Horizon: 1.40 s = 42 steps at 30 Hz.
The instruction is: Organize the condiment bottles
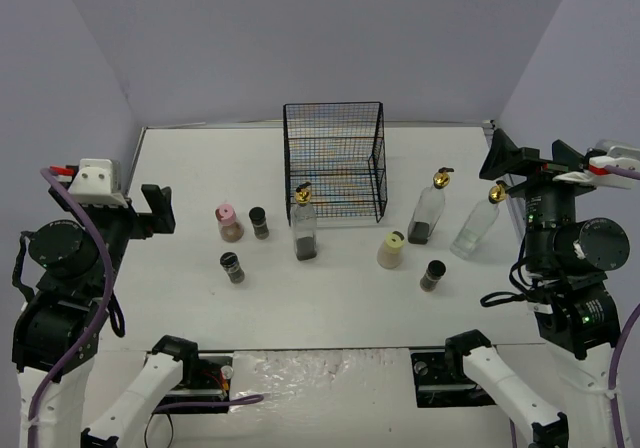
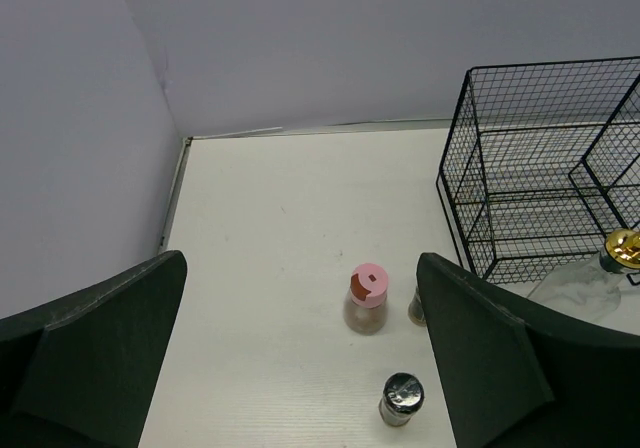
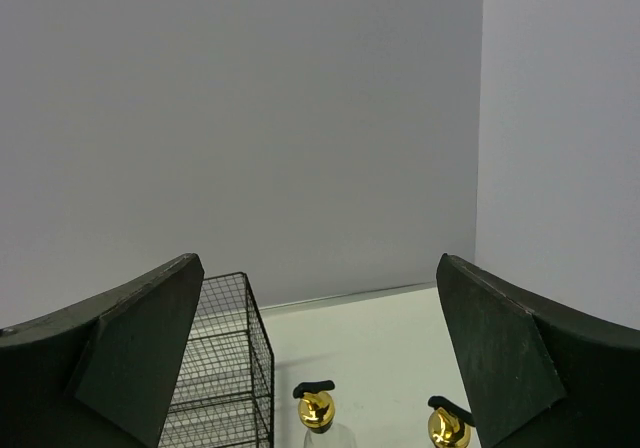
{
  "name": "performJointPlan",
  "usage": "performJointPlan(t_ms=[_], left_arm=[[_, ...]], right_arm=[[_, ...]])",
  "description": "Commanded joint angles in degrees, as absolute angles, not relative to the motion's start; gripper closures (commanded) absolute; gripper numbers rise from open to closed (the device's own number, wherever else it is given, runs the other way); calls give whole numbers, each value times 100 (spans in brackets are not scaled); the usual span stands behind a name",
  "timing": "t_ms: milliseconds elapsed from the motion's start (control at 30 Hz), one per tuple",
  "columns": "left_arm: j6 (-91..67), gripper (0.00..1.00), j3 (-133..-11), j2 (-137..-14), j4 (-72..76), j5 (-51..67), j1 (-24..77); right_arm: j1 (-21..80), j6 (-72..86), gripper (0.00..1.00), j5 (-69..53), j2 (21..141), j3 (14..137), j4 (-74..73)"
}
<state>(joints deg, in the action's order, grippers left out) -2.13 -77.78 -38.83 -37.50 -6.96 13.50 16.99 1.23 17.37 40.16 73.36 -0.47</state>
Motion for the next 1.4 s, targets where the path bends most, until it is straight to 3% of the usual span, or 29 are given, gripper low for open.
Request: performJointPlan(t_ms=[0,367,633,933,1367], left_arm=[[-238,3,-7769,-4071,-3463,-158,1371],[-890,3,-7047,-4623,-2907,2067,1479],[-2295,3,-6048,-4599,-1680,702,2582],[-2421,3,-5688,-5089,-882,-1494,4340],[-805,5,-5429,-5558,-44,-803,4653]], right_arm=[[1762,53,0,1866,4038,7320,404],[1795,329,0,1742,4024,7017,659],[1803,413,0,1491,4167,6888,712],[1802,439,0,1432,4186,6821,721],[1893,366,0,1447,4116,6759,712]])
